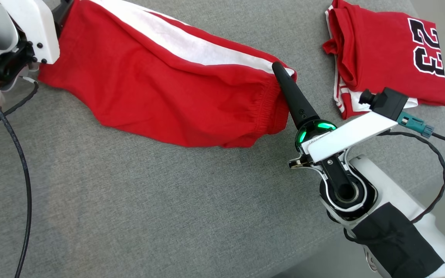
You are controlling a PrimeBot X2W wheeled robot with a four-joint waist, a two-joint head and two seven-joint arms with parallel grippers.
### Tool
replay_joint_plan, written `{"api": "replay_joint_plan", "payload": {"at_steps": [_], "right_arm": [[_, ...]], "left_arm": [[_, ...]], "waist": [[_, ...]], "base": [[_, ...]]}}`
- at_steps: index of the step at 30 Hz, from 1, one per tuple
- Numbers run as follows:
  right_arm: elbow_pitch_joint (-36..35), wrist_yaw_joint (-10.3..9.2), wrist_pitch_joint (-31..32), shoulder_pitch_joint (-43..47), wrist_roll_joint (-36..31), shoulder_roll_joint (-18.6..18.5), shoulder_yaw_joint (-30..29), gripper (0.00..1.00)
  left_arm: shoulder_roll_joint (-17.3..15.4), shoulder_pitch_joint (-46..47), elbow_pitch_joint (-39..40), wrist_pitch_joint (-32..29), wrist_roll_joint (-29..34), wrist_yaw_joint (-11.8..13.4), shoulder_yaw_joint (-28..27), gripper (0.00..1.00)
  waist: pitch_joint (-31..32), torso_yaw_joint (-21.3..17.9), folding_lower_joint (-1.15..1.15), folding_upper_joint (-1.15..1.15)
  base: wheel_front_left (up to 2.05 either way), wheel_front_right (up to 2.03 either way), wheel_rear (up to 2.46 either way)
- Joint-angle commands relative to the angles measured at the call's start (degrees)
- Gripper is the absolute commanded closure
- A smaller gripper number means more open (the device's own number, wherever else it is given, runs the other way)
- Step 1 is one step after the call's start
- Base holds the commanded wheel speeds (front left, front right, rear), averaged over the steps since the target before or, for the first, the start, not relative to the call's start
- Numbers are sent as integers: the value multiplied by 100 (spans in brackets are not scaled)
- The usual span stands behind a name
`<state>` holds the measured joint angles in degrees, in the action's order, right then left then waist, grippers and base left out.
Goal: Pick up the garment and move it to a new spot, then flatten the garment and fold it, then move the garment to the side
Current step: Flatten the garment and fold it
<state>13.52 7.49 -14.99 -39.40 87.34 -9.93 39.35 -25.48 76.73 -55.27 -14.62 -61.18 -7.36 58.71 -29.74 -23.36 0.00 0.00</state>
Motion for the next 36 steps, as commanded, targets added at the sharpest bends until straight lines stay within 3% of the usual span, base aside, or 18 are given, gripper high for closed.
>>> {"api": "replay_joint_plan", "payload": {"at_steps": [1, 19, 36], "right_arm": [[36, 1, -29, -29, 35, -53, 0, 0], [783, 1, 666, 86, 303, -424, 205, 0], [-354, 1, 720, 716, 101, -1234, 212, 0]], "left_arm": [[-19, -74, 42, 0, -61, -17, 45, 0], [-214, -654, 507, 7, -766, -14, 108, 0], [-809, -897, 813, -492, -1289, -14, 254, 0]], "waist": [[61, 40, 0, 0], [532, 249, 0, 0], [310, -109, 0, 0]], "base": [[0, 0, 0], [0, 0, 0], [0, 0, 0]]}}
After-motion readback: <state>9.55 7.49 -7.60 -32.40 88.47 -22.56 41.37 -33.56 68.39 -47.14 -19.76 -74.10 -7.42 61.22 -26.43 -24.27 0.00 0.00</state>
